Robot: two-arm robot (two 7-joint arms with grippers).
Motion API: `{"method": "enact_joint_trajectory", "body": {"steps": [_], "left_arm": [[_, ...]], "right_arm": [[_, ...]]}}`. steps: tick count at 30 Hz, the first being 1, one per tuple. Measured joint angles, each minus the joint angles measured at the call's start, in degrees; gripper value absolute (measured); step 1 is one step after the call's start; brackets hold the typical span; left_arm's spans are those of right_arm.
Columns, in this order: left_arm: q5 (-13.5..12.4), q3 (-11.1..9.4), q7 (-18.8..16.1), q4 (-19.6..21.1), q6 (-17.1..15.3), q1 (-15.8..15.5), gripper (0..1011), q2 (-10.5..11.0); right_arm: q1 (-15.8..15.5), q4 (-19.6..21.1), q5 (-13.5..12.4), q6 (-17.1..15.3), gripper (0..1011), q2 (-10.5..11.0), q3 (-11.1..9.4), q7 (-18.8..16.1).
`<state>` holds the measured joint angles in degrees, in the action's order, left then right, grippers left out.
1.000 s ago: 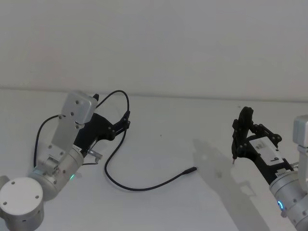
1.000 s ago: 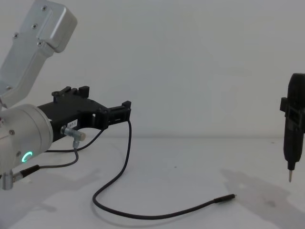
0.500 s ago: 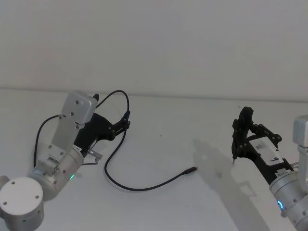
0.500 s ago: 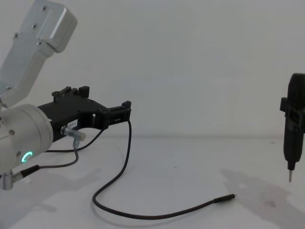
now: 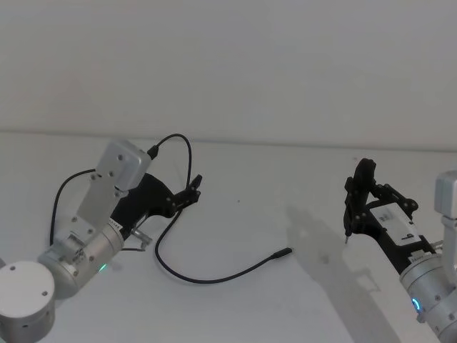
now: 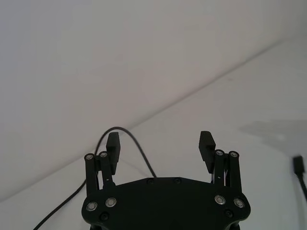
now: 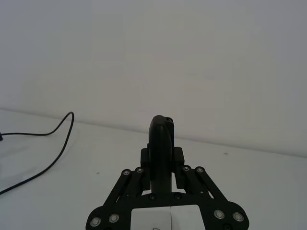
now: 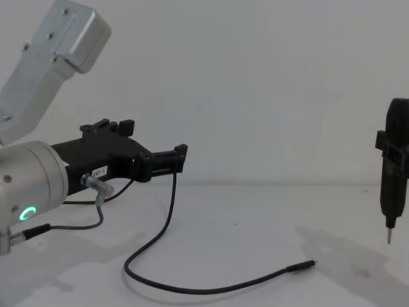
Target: Pick up the data cable with the one hand.
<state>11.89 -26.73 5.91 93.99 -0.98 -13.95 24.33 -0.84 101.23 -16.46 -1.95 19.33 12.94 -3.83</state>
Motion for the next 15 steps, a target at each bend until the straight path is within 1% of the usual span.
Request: {"method": "enact_joint_trajectory", "body": {"steps": [3, 4, 6, 9, 12, 13, 14, 15], "left_arm": [[0.35, -0.35, 2.91, 0.31, -0.22, -0.38, 1001, 1.30], [0.40, -0.42, 3.26, 0.36, -0.25, -0.46, 1001, 1.58], [0.60, -0.67, 5.22, 0.54, -0.42, -0.78, 1001, 2.49], [0.81, -0.93, 7.21, 0.71, -0.61, -1.12, 1001, 3.38], [1.11, -1.39, 10.39, 0.97, -0.94, -1.82, 1001, 4.98], [1.11, -1.39, 10.39, 0.97, -0.94, -1.82, 1001, 4.98], [1.26, -1.60, 12.02, 1.09, -1.13, -2.18, 1001, 5.73], [1.32, -1.69, 12.69, 1.14, -1.22, -2.34, 1001, 6.03]], "right_arm": [[0.00, 0.00, 0.00, 0.00, 268, 0.00, 0.00, 0.00], [0.00, 0.00, 0.00, 0.00, 268, 0.00, 0.00, 0.00], [0.00, 0.00, 0.00, 0.00, 268, 0.00, 0.00, 0.00], [0.00, 0.00, 0.00, 0.00, 268, 0.00, 0.00, 0.00], [0.00, 0.00, 0.00, 0.00, 268, 0.00, 0.00, 0.00], [0.00, 0.00, 0.00, 0.00, 268, 0.00, 0.00, 0.00], [0.00, 0.00, 0.00, 0.00, 268, 0.00, 0.00, 0.00], [0.00, 0.00, 0.00, 0.00, 268, 0.00, 0.00, 0.00]]}}
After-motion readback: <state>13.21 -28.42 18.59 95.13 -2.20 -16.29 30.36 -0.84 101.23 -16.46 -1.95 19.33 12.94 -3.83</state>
